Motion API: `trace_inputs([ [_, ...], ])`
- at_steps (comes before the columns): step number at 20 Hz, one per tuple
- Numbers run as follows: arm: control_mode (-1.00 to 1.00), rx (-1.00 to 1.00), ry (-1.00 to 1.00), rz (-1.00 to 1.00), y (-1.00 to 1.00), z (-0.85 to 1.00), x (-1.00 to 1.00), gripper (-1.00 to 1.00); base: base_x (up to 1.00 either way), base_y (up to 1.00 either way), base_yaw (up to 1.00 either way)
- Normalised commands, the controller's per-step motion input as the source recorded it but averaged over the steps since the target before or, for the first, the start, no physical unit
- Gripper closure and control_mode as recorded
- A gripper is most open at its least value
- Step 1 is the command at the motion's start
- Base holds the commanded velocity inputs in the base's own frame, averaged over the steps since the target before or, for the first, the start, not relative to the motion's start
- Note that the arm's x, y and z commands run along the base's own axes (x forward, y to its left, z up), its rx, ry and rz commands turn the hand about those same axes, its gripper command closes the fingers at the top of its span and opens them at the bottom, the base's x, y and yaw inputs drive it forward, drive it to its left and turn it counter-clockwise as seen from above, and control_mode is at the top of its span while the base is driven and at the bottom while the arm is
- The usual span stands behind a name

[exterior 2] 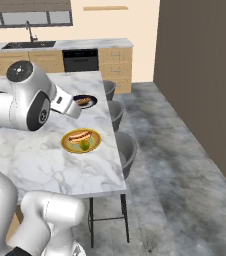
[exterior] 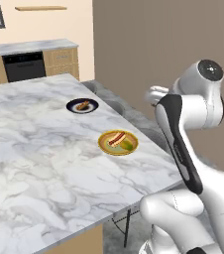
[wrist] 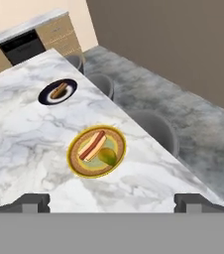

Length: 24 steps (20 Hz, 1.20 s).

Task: Pick up the orange and mango from the fridge and place one fruit on each plate on the dining counter.

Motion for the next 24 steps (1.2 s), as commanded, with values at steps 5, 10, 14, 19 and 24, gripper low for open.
trace_inputs([
  [5,1.00,0.02,-0.02,0.00,0.00,0.07,-0.15,-1.00,-0.01,0.00,0.00],
  [10,1.00,0.00,0.00,0.00,0.00,0.00,0.00,-1.00,-0.19,0.02,-0.47],
  [14,1.00,0.00,0.00,0.00,0.00,0.00,0.00,-1.00,-0.34,0.00,-0.55],
  [19,1.00,0.00,0.00,0.00,0.00,0.00,0.00,-1.00,-0.36,0.00,-0.66],
  [24,1.00,0.00,0.00,0.00,0.00,0.00,0.00,-1.00,-0.29,0.01,-0.78],
])
